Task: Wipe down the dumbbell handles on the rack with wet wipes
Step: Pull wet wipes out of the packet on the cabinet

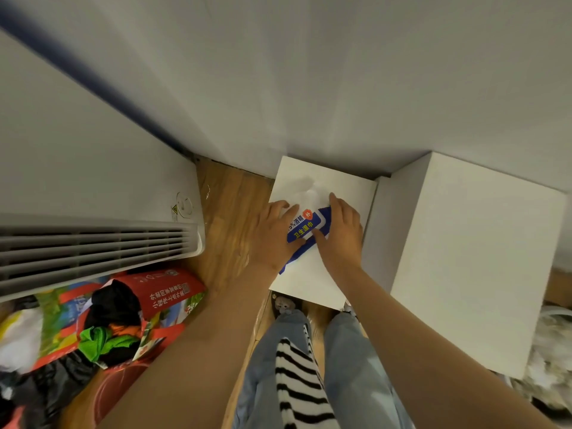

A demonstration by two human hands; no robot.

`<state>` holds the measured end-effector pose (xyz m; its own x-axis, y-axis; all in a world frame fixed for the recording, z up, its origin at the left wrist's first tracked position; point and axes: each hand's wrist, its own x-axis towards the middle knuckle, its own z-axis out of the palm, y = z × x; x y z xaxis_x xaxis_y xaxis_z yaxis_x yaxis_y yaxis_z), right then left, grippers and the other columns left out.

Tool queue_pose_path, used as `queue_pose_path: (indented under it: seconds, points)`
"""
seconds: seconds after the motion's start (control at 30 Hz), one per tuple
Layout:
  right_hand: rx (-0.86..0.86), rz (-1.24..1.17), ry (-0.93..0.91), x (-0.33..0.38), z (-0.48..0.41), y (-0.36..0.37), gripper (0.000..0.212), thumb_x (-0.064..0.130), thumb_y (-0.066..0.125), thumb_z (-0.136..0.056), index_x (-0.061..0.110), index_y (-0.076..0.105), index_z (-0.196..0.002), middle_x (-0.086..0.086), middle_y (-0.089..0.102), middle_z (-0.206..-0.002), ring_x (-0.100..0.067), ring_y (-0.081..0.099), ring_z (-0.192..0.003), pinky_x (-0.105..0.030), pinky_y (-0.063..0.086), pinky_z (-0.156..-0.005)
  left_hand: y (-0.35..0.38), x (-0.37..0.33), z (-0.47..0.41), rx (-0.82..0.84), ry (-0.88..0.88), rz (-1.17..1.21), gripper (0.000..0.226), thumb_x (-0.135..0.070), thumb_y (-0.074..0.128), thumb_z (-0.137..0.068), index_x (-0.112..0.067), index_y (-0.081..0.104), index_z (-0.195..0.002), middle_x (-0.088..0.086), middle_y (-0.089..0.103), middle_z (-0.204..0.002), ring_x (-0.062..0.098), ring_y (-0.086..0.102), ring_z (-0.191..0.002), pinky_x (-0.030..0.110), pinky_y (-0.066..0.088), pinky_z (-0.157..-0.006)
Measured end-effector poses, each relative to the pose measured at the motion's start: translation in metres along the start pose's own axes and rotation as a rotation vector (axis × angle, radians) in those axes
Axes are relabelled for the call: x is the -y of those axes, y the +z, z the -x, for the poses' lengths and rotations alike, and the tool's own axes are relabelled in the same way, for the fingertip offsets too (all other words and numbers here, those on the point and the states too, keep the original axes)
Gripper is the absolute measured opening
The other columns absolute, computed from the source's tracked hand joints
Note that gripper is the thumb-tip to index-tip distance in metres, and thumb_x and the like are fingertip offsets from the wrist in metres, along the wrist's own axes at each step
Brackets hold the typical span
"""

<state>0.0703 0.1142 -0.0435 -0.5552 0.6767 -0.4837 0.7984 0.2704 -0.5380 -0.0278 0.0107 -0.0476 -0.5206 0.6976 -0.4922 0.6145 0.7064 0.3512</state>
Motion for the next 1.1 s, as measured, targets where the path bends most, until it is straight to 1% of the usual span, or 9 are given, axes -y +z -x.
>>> queue_pose_path:
  seconds: [0.07,0.13,0.23,0.33,0.53,0.67,0.77,0.97,1.1]
  points:
    - [0.082,0.104,-0.044,-0.005,-0.001,-0.001,0.072,0.021,0.063,-0.095,0.022,0.021,-0.154,-0.002,0.021,-0.160,-0.024,0.018,-0.147,-0.040,0.024,-0.118,-0.002,0.002,-0.003,-0.001,0.046,-0.006,0.073,-0.054,0.052,-0.094,-0.018,0.028,-0.152,0.003,0.032,-0.157,0.022,0.033,-0.142,0.030,0.017,-0.119]
    - [0.109,0.142,-0.063,-0.008,-0.001,-0.003,0.074,0.023,0.065,-0.093,0.022,0.023,-0.153,-0.003,0.022,-0.160,-0.025,0.019,-0.147,-0.041,0.025,-0.118,-0.002,0.002,-0.004,-0.015,0.067,-0.025,0.073,-0.054,0.055,-0.092,-0.016,0.033,-0.150,0.004,0.037,-0.154,0.023,0.037,-0.139,0.030,0.020,-0.118]
    - [0.076,0.154,-0.068,-0.008,-0.001,-0.004,0.072,0.024,0.068,-0.091,0.022,0.029,-0.151,-0.006,0.030,-0.154,-0.027,0.026,-0.142,-0.041,0.029,-0.115,0.002,0.001,-0.004,-0.046,0.096,-0.032,0.075,-0.053,0.066,-0.085,-0.011,0.043,-0.144,0.008,0.047,-0.147,0.028,0.046,-0.133,0.035,0.029,-0.115]
    - [0.053,0.168,-0.079,-0.008,0.007,0.001,0.068,0.025,0.068,-0.091,0.027,0.034,-0.149,-0.006,0.033,-0.150,-0.027,0.027,-0.140,-0.040,0.030,-0.115,0.005,0.002,-0.003,-0.065,0.107,0.034,0.074,-0.046,0.078,-0.078,-0.006,0.054,-0.134,0.014,0.057,-0.136,0.033,0.054,-0.123,0.040,0.039,-0.109]
    - [0.025,0.146,-0.048,-0.012,0.018,0.008,0.062,0.030,0.067,-0.092,0.026,0.038,-0.147,-0.006,0.034,-0.147,-0.025,0.030,-0.136,-0.033,0.030,-0.114,0.002,0.005,0.009,-0.061,0.127,0.100,0.062,-0.031,0.078,-0.081,-0.002,0.057,-0.132,0.016,0.059,-0.132,0.033,0.055,-0.121,0.039,0.045,-0.103]
    - [0.022,0.162,-0.073,-0.012,0.015,0.008,0.062,0.029,0.068,-0.091,0.024,0.039,-0.146,-0.007,0.038,-0.144,-0.025,0.031,-0.135,-0.033,0.032,-0.112,-0.006,0.002,0.012,-0.020,0.143,0.069,0.058,-0.034,0.064,-0.093,-0.009,0.047,-0.143,0.008,0.046,-0.148,0.023,0.040,-0.137,0.029,0.034,-0.112]
    - [0.026,0.158,-0.072,-0.013,0.014,0.007,0.062,0.029,0.068,-0.091,0.024,0.040,-0.146,-0.007,0.038,-0.143,-0.025,0.032,-0.134,-0.033,0.033,-0.111,-0.006,0.001,0.013,0.004,0.130,0.054,0.058,-0.036,0.056,-0.098,-0.014,0.039,-0.149,0.002,0.037,-0.156,0.019,0.030,-0.144,0.026,0.025,-0.116]
    - [0.023,0.173,-0.086,-0.013,0.014,0.004,0.062,0.030,0.068,-0.090,0.024,0.041,-0.145,-0.008,0.040,-0.142,-0.025,0.032,-0.134,-0.033,0.033,-0.111,-0.006,0.001,0.013,0.022,0.117,0.053,0.056,-0.037,0.050,-0.100,-0.017,0.037,-0.150,-0.001,0.034,-0.158,0.016,0.027,-0.147,0.024,0.018,-0.117]
    - [0.014,0.144,-0.067,-0.012,0.014,0.005,0.061,0.031,0.068,-0.090,0.024,0.042,-0.144,-0.007,0.040,-0.142,-0.026,0.033,-0.134,-0.034,0.034,-0.111,-0.004,0.002,0.017,0.003,0.116,0.081,0.053,-0.037,0.048,-0.100,-0.018,0.038,-0.149,-0.001,0.034,-0.157,0.014,0.028,-0.147,0.023,0.019,-0.117]
